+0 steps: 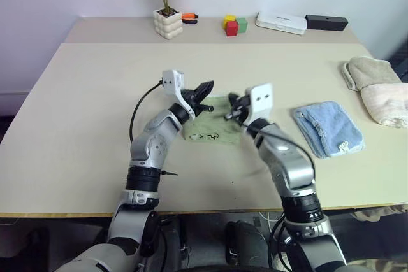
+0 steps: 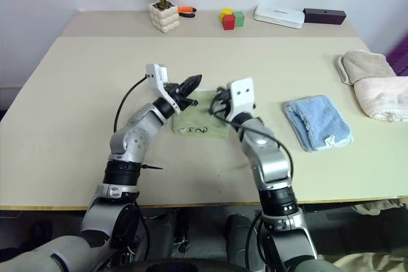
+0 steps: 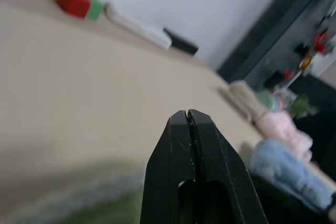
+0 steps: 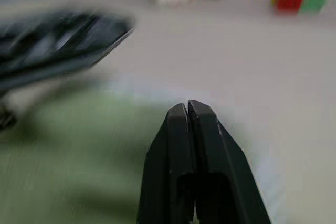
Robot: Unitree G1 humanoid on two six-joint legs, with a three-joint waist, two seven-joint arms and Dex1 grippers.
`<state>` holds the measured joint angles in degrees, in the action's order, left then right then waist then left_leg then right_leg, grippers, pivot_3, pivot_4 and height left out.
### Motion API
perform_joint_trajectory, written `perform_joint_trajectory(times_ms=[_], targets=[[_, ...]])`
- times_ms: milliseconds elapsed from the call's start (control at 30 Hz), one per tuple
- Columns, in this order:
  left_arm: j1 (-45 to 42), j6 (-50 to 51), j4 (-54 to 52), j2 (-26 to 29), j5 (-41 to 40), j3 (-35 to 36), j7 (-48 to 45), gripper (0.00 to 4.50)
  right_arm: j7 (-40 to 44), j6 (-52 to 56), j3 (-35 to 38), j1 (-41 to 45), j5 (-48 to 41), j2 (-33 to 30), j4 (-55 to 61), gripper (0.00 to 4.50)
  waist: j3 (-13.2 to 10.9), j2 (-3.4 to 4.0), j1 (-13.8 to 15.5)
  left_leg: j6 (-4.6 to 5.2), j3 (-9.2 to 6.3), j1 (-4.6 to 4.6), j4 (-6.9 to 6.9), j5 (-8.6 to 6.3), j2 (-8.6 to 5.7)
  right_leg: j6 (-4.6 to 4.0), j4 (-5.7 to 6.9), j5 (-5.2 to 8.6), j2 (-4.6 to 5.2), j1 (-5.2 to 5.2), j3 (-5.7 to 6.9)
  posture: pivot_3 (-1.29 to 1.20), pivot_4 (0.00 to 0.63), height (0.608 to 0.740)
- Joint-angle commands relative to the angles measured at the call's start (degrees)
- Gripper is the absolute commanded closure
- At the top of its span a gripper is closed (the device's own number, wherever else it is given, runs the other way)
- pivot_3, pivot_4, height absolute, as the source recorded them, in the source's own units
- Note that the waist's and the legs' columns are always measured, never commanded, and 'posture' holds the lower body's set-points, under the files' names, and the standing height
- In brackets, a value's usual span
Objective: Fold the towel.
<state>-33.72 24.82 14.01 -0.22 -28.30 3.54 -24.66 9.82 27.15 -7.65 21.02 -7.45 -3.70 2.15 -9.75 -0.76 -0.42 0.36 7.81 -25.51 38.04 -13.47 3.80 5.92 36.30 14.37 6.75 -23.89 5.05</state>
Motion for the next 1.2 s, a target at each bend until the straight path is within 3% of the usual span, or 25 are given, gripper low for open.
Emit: perform_joint_trajectory(times_ms=[33, 367, 833, 900, 1000, 1200], targets=[[0.17, -0.87, 0.94, 0.35, 2.06, -1.01, -0.19, 4.48, -1.61, 1.21, -1.22, 0.45, 1.91, 1.47, -3.35, 4.46, 0.00, 0.00, -0.29, 0.00, 0.00, 0.00, 0.00, 0.00, 0.00, 0.00, 0.01, 0.00, 0.00, -0.01, 0.00, 0.00, 0.150, 0.735], [1.80, -0.73, 4.88, 4.87, 9.40, -3.21, 1.86, 4.48, -4.86, 1.72, 1.21, 0.43, 6.21, -1.96, -3.91, 4.46, 0.19, 0.05, -0.24, 0.27, -0.09, 0.14, 0.01, -0.17, 0.01, -0.01, 0.02, 0.00, 0.01, 0.14, 0.01, 0.00, 0.150, 0.735], [-0.20, -2.52, 5.01, 8.03, 7.66, 2.26, 1.88, 4.48, -4.96, 2.34, 4.17, 0.84, 5.63, -2.22, -2.80, 4.46, 0.25, 0.05, -0.42, 0.30, -0.10, 0.15, 0.00, -0.19, 0.03, -0.02, 0.03, 0.00, 0.01, 0.13, 0.02, 0.00, 0.150, 0.735], [-0.30, -0.52, 2.79, 7.75, 4.49, 3.22, -0.60, 4.48, -3.78, 1.57, 4.47, 1.45, 5.23, -2.57, -2.03, 4.46, 0.24, 0.05, -0.39, 0.30, -0.10, 0.14, 0.00, -0.19, 0.03, -0.02, 0.02, 0.00, 0.01, 0.12, 0.02, 0.00, 0.150, 0.735], [-0.40, 1.57, -1.51, 7.21, 0.34, 4.05, -3.65, 3.64, -2.22, 1.94, 6.99, 2.36, 3.27, -3.13, -1.97, 3.66, 0.21, 0.04, -0.34, 0.30, -0.10, 0.10, 0.00, -0.19, 0.03, -0.02, 0.02, 0.00, 0.01, 0.10, 0.02, 0.00, 0.150, 0.735], [-1.94, -0.53, -3.95, 6.18, -1.64, 5.81, -3.98, 0.54, -4.73, 1.00, 10.47, 3.92, 4.82, -5.92, -3.04, 0.62, 0.21, 0.06, -0.39, 0.29, -0.08, 0.09, 0.00, -0.18, 0.02, -0.01, 0.01, 0.00, 0.01, 0.08, 0.02, 0.00, 0.150, 0.735]])
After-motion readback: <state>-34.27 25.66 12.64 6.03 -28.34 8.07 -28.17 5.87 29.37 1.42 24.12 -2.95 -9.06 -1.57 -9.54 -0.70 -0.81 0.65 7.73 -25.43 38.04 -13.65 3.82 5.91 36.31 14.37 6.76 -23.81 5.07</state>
